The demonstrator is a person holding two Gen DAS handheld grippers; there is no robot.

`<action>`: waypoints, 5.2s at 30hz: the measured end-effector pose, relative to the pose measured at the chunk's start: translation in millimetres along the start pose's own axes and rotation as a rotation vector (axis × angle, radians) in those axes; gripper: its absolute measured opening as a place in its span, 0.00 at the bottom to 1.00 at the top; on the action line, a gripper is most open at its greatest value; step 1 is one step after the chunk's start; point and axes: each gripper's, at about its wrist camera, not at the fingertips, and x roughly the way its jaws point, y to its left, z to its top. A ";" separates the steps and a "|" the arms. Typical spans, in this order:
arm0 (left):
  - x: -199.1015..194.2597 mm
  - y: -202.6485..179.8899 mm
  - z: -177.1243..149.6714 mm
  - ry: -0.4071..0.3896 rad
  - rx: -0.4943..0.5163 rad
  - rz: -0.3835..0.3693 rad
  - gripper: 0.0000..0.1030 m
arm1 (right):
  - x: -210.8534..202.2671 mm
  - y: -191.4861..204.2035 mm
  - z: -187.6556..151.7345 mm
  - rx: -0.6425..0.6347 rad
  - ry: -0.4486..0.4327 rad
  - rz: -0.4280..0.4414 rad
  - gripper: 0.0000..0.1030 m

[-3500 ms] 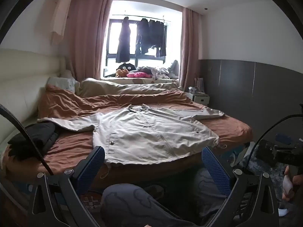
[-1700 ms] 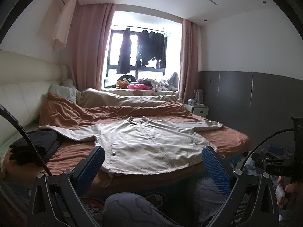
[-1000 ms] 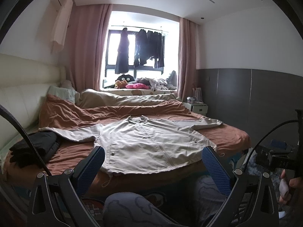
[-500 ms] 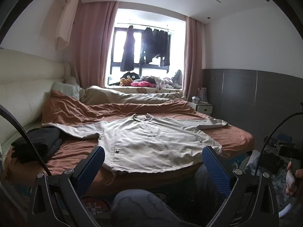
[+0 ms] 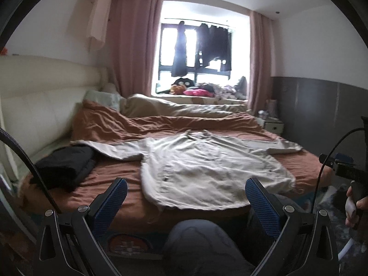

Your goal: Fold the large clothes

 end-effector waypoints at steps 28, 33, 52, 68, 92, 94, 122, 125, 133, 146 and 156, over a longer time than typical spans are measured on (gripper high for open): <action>169.7 73.0 66.7 0.142 -0.123 0.202 1.00 | 218.2 -1.0 82.8 0.140 0.076 0.170 1.00; 214.3 102.7 69.9 0.198 -0.172 0.224 1.00 | 269.9 20.6 94.7 0.201 0.114 0.179 1.00; 322.7 258.2 92.3 0.284 -0.316 0.388 0.83 | 435.2 94.4 120.9 0.274 0.321 0.328 1.00; 435.9 360.9 83.0 0.369 -0.506 0.412 0.60 | 555.5 156.2 128.5 0.279 0.467 0.457 0.56; 496.8 382.9 83.1 0.371 -0.430 0.472 0.02 | 675.1 232.9 89.1 0.424 0.727 0.730 0.06; 490.0 368.4 102.5 0.335 -0.385 0.450 0.02 | 681.5 243.3 77.9 0.435 0.770 0.771 0.04; 481.6 142.0 188.4 0.265 -0.052 -0.016 0.02 | 630.5 127.8 118.0 0.527 0.551 0.550 0.66; 484.0 117.7 184.1 0.285 -0.010 -0.067 0.02 | 610.0 101.9 110.3 0.562 0.538 0.512 0.66; 508.5 72.7 150.4 0.466 0.000 -0.197 0.14 | 565.3 57.6 105.1 0.618 0.500 0.434 0.66; 447.6 98.0 145.2 0.438 0.017 -0.082 0.80 | 530.2 49.1 118.8 0.541 0.468 0.497 0.69; 419.1 173.9 91.9 0.499 -0.125 0.050 0.80 | 533.9 124.0 120.6 0.274 0.500 0.587 0.69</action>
